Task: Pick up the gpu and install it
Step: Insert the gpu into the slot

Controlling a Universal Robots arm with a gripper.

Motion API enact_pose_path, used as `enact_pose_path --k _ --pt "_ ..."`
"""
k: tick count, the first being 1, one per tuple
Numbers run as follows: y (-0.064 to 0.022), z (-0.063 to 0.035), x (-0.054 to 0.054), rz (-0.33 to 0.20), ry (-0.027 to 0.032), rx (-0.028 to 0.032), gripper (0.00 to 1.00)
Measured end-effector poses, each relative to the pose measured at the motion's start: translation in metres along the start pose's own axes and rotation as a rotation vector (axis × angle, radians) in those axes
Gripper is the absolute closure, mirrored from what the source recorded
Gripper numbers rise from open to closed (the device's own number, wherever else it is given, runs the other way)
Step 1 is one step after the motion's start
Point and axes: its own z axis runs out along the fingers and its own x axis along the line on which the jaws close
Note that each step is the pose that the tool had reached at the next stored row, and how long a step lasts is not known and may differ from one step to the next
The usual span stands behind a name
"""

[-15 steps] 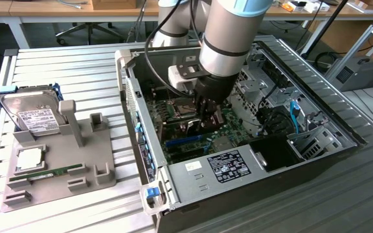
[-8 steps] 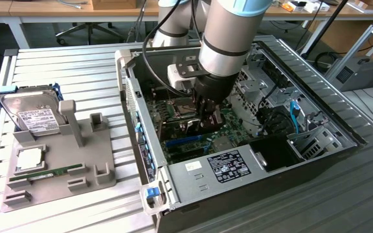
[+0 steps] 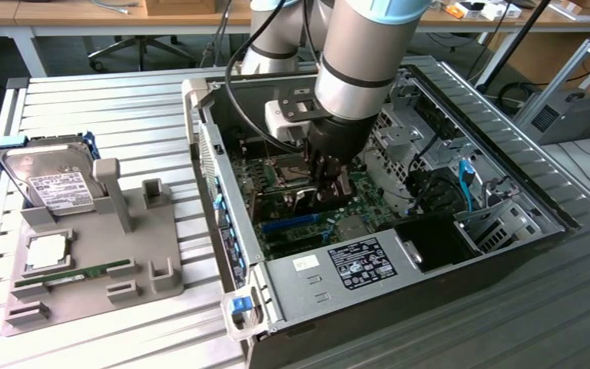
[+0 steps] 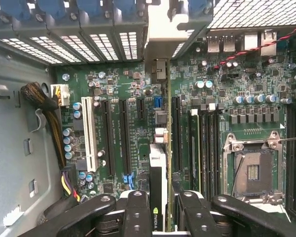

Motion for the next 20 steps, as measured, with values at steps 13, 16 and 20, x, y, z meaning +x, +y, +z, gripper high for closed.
enact_pose_path --k 13,16,20 --pt "-0.0007 -0.015 -0.001 0.0 -0.0046 -0.0048 0.73" --pt "-0.0006 -0.0152 -0.001 0.0 -0.0043 -0.005 0.73" --pt "-0.0004 -0.015 -0.007 0.0 -0.0043 -0.0049 0.73"
